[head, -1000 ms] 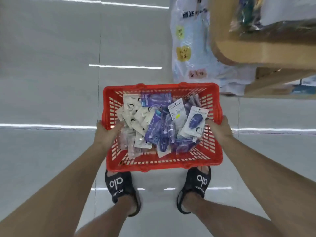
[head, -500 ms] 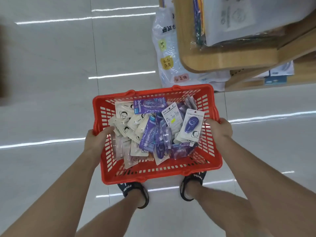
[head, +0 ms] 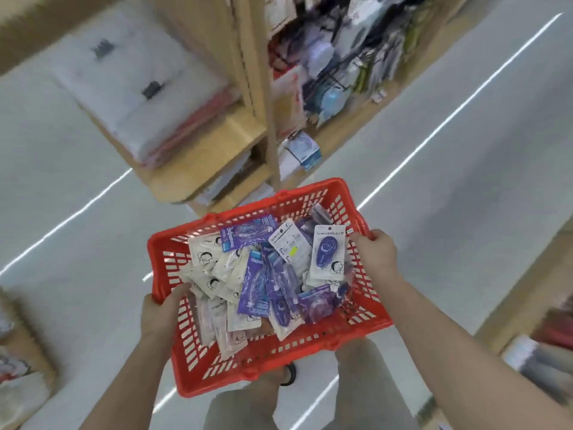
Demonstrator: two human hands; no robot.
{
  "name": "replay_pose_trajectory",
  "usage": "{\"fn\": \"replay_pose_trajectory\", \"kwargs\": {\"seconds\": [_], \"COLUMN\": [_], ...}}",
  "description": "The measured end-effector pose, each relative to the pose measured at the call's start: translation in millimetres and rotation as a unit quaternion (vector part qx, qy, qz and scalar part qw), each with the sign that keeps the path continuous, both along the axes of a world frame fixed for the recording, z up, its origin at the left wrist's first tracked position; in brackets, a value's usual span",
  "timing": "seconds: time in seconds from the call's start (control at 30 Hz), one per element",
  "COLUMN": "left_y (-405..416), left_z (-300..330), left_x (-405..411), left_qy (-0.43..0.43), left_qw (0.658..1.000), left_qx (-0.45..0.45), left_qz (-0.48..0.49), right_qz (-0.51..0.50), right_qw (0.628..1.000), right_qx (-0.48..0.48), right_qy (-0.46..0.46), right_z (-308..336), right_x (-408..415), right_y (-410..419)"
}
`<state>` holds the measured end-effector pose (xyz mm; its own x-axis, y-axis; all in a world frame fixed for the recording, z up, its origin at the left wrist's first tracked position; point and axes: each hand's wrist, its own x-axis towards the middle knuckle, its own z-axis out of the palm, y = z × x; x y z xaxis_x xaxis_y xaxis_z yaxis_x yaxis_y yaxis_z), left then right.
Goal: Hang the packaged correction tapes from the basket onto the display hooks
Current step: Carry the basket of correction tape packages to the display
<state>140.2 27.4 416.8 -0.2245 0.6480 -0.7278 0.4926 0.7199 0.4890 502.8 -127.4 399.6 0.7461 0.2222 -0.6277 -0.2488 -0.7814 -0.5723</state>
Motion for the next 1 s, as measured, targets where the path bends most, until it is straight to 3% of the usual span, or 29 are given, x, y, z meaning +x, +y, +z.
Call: {"fn": "replay_pose_trajectory", "kwargs": {"seconds": [0.23, 0.5, 1.0], "left_y": [9, 26, 105], "left_z": [69, 104, 119], "left_x": [189, 435, 880], "left_qy": [-0.012, -0.07, -0.116], "left_qw": [0.988, 0.949, 0.871], "left_qx": [0.009, 0.042, 0.059], "left_qz": [-0.155, -0.303, -0.474], "right_qz": [-0.128, -0.275, -0.439], "right_qw": [0.992, 0.961, 0.898], "right_qx": [0.015, 0.022, 0.02], "right_qy": [0.008, -0.013, -0.008], "right_z": [65, 115, 151], "right_x": [137, 297, 606], "right_y": [-90, -171, -146]}}
